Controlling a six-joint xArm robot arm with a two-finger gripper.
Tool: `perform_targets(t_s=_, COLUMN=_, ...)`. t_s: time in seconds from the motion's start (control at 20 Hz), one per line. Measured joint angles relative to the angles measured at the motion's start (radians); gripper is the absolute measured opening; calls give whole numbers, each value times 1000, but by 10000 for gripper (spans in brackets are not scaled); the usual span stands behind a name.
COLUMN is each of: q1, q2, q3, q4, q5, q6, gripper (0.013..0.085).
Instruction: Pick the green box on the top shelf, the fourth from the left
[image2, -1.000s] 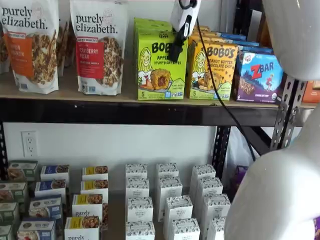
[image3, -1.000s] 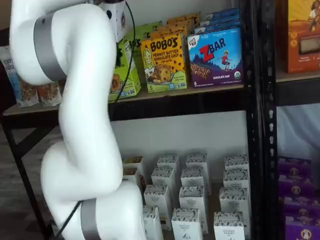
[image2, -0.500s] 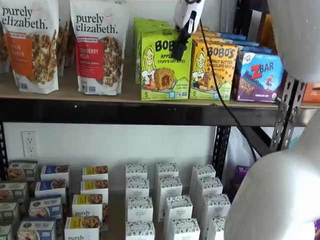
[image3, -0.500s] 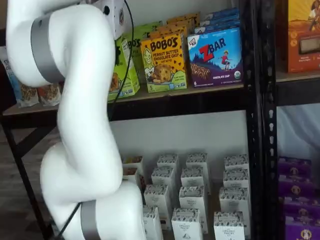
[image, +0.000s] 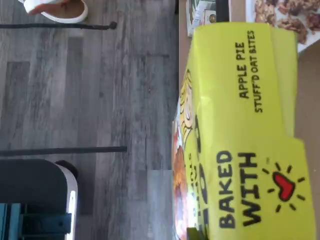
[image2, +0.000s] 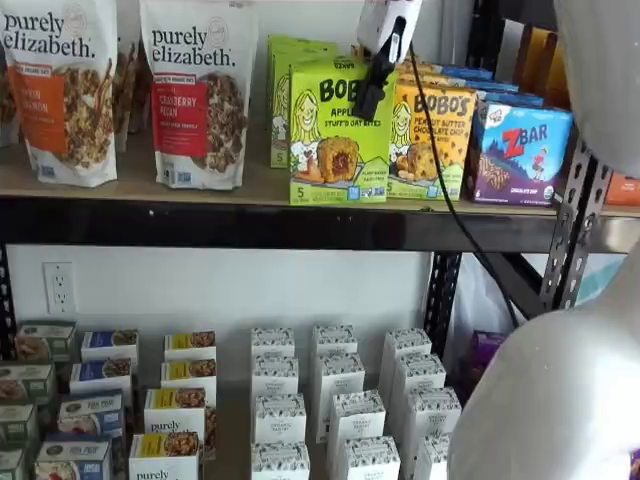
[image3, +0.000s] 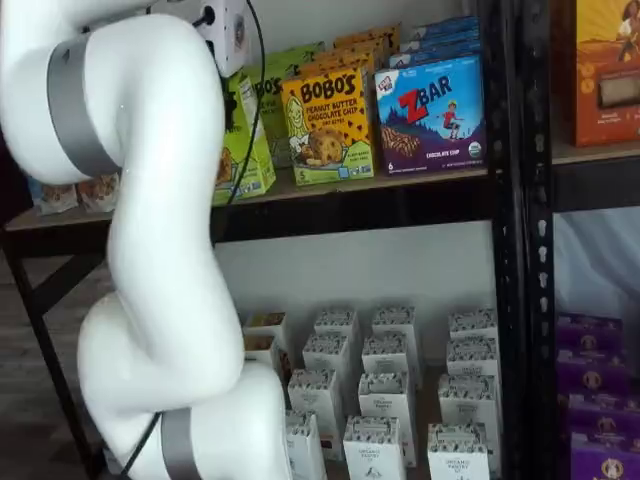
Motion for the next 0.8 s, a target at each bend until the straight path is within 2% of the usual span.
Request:
perform_targets(t_s=0.3, q1=-20, q2=-57, q3=42, q4=0, q5=29, q6=-16, gripper=250)
perform_targets(t_s=0.8, q1=-69, q2=-157, q3=160, q4=-17, q5=25, q6=-70, gripper=250)
